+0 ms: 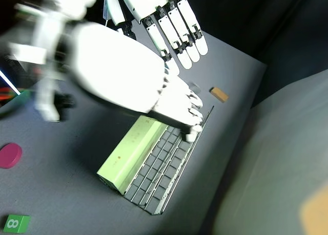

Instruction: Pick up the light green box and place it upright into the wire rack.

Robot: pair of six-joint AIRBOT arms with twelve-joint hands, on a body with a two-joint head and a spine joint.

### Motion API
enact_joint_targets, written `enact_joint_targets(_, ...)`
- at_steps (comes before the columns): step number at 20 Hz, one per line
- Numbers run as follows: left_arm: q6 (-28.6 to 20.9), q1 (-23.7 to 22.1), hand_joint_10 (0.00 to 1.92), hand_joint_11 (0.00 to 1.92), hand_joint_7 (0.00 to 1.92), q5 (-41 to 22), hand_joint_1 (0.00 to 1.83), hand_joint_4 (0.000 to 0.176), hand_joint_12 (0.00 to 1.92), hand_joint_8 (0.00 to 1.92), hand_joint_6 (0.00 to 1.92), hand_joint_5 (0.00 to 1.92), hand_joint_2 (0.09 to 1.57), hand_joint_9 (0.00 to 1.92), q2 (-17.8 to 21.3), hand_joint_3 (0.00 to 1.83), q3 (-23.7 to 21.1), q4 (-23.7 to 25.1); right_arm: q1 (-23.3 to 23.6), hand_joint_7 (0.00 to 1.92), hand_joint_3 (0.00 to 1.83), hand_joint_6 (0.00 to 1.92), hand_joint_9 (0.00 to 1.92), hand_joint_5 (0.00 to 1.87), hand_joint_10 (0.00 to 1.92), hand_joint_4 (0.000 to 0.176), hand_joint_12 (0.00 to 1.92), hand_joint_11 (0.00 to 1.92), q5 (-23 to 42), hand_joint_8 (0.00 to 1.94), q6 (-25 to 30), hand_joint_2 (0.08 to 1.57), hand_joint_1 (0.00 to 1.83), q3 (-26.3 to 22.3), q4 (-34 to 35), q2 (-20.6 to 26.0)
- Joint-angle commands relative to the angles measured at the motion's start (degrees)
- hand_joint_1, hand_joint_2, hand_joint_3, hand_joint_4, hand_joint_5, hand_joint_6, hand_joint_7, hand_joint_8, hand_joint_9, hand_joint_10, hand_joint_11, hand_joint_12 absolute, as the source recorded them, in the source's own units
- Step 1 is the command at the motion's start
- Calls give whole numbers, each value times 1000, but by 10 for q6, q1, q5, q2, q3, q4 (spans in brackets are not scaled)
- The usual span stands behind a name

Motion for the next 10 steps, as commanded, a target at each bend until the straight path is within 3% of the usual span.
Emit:
enact_joint_targets(1, -2, -8, 1, 0, 17, -19, 189, 0, 297, 0, 0, 89, 1297, 81, -2, 1, -2, 42, 18, 202, 0, 2, 200, 173, 0, 45, 799, 0, 20, 0, -13, 896, 654, -15, -46, 13)
enact_joint_targets(5, -9, -11, 2, 0, 20, -6, 189, 0, 333, 1, 1, 94, 1297, 85, -15, 0, -6, 42, 40, 229, 13, 8, 210, 204, 3, 31, 816, 0, 38, 6, -46, 946, 623, -103, -46, 114)
enact_joint_targets(6, -10, -12, 3, 0, 84, -5, 192, 0, 521, 1, 0, 128, 1296, 184, -17, 0, -7, 42, 37, 388, 9, 16, 379, 312, 38, 21, 1081, 93, 35, 16, -55, 994, 570, -118, -46, 128)
enact_joint_targets(7, -11, -13, 11, 0, 184, -4, 177, 0, 695, 1, 0, 183, 1303, 278, -18, 0, -8, 42, 30, 510, 7, 22, 504, 412, 60, 13, 1210, 194, 25, 25, -71, 1020, 545, -137, -46, 145)
enact_joint_targets(8, -11, -14, 11, 0, 184, 0, 177, 0, 695, 1, 0, 183, 1303, 278, -20, 0, -9, 42, 25, 510, 7, 22, 504, 412, 60, 13, 1210, 194, 11, 25, -79, 1020, 545, -152, -46, 162)
enact_joint_targets(9, -11, -13, 42, 23, 387, 2, 173, 0, 865, 24, 10, 323, 1310, 430, -22, 0, -10, 42, 19, 697, 2, 38, 703, 602, 163, 0, 1336, 379, 9, 59, -79, 1057, 539, -161, -46, 180)
enact_joint_targets(10, -11, -13, 460, 252, 659, 3, 189, 0, 1044, 333, 26, 626, 1320, 668, -22, 0, -12, 42, 8, 962, 2, 91, 736, 940, 1096, 0, 1586, 672, 11, 160, -74, 1118, 561, -163, -46, 190)
